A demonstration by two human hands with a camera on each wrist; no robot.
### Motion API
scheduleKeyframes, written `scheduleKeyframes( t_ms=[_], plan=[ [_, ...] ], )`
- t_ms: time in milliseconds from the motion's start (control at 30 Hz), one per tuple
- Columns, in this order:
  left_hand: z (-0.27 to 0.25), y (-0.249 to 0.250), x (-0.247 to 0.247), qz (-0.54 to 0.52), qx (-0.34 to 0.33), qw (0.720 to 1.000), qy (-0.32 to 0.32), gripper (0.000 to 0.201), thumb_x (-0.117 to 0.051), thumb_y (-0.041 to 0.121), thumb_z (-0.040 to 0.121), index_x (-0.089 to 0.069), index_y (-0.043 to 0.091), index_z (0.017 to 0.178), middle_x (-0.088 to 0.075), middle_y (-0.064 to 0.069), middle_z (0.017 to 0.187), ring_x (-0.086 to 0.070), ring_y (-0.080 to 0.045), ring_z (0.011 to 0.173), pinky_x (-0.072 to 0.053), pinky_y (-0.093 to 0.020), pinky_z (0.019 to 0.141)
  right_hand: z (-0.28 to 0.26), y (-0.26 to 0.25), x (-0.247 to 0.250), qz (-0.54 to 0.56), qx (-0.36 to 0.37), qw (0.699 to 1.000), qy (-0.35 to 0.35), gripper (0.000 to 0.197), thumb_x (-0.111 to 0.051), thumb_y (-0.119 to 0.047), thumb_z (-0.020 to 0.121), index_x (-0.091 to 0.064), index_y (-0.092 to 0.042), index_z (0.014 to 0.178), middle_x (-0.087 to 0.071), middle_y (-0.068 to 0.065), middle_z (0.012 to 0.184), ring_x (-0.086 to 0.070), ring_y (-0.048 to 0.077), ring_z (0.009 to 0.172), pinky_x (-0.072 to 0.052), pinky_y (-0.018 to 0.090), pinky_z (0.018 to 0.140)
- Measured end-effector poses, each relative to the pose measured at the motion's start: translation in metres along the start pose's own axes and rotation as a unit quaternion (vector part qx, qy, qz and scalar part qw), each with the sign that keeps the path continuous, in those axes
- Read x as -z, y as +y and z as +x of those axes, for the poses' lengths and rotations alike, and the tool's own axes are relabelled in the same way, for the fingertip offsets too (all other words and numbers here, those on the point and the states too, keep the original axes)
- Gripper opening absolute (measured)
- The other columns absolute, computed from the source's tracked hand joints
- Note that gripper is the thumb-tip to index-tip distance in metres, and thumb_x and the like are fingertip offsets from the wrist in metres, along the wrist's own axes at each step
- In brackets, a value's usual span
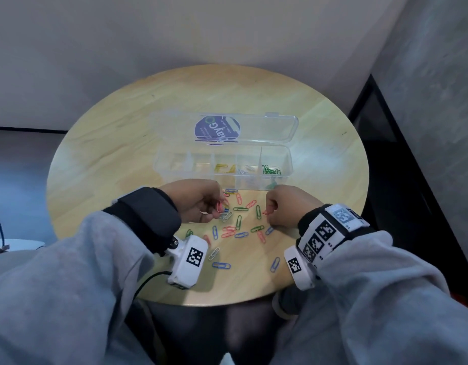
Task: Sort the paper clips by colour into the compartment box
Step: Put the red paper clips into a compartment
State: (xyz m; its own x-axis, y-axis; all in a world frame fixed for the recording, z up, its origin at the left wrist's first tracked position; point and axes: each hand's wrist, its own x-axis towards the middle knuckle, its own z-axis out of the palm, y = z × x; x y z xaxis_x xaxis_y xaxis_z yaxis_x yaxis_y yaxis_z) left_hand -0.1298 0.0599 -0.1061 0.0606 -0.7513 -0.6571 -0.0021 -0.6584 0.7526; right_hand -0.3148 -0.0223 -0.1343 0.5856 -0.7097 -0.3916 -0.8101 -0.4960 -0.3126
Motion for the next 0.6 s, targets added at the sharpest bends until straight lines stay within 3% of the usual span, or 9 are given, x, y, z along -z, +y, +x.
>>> scheduleKeyframes(
  t_ms=[133, 200, 267, 400, 500, 600],
  plan=[
    [-0.004, 0.002, 0.001, -0.062, 0.006, 0.998, -0.027, 0.021, -0.039, 0.007, 0.088, -0.052, 0.011, 0.072, -0.056, 0.000, 0.052, -0.051, -0.011, 0.044, -0.042, -0.017, 0.046, -0.007, 0.009, 0.010, 0.092, -0.023, 0.995, 0.026, 0.019, -0.060, -0.009, 0.079, -0.050, -0.018, 0.066, -0.057, -0.003, 0.077, -0.058, 0.016, 0.077, -0.042, 0.022, 0.059],
    [-0.004, 0.002, -0.001, -0.045, 0.018, 0.999, -0.015, 0.018, -0.039, 0.007, 0.088, -0.054, 0.012, 0.079, -0.053, 0.001, 0.052, -0.047, -0.009, 0.043, -0.040, -0.016, 0.045, -0.010, 0.017, 0.018, 0.190, -0.032, 0.981, 0.014, 0.021, -0.064, -0.007, 0.081, -0.051, -0.015, 0.067, -0.060, 0.000, 0.069, -0.058, 0.015, 0.066, -0.049, 0.025, 0.064],
    [-0.003, 0.002, -0.006, -0.005, 0.030, 0.999, 0.008, 0.020, -0.038, 0.006, 0.089, -0.056, 0.012, 0.082, -0.047, 0.000, 0.056, -0.042, -0.009, 0.045, -0.034, -0.016, 0.045, -0.012, 0.023, 0.022, 0.335, -0.044, 0.941, -0.014, 0.020, -0.065, -0.001, 0.082, -0.052, -0.012, 0.072, -0.061, 0.007, 0.067, -0.057, 0.017, 0.060, -0.053, 0.029, 0.067],
    [-0.001, 0.003, -0.018, 0.159, 0.044, 0.985, 0.041, 0.016, -0.042, 0.009, 0.091, -0.051, 0.016, 0.080, -0.041, -0.001, 0.065, -0.030, -0.010, 0.052, -0.024, -0.017, 0.046, -0.014, 0.027, 0.020, 0.516, -0.063, 0.852, -0.062, 0.019, -0.047, 0.011, 0.089, -0.056, -0.006, 0.088, -0.056, 0.012, 0.068, -0.053, 0.014, 0.052, -0.051, 0.019, 0.050],
    [0.000, 0.000, -0.020, 0.381, 0.005, 0.924, 0.042, 0.005, -0.059, 0.021, 0.082, -0.055, 0.023, 0.083, -0.050, 0.004, 0.072, -0.040, -0.012, 0.057, -0.033, -0.023, 0.055, -0.015, 0.030, 0.018, 0.542, -0.087, 0.832, -0.078, 0.025, -0.036, 0.009, 0.092, -0.056, -0.005, 0.084, -0.051, 0.010, 0.067, -0.050, 0.015, 0.052, -0.049, 0.018, 0.045],
    [-0.003, -0.002, -0.029, 0.524, 0.001, 0.849, 0.060, 0.022, -0.068, 0.028, 0.077, -0.057, 0.029, 0.096, -0.052, 0.011, 0.075, -0.050, -0.010, 0.069, -0.036, -0.022, 0.061, -0.016, 0.033, 0.017, 0.500, -0.089, 0.858, -0.080, 0.021, -0.042, 0.008, 0.091, -0.054, -0.007, 0.082, -0.049, 0.007, 0.068, -0.045, 0.013, 0.054, -0.043, 0.016, 0.042]
  ],
)
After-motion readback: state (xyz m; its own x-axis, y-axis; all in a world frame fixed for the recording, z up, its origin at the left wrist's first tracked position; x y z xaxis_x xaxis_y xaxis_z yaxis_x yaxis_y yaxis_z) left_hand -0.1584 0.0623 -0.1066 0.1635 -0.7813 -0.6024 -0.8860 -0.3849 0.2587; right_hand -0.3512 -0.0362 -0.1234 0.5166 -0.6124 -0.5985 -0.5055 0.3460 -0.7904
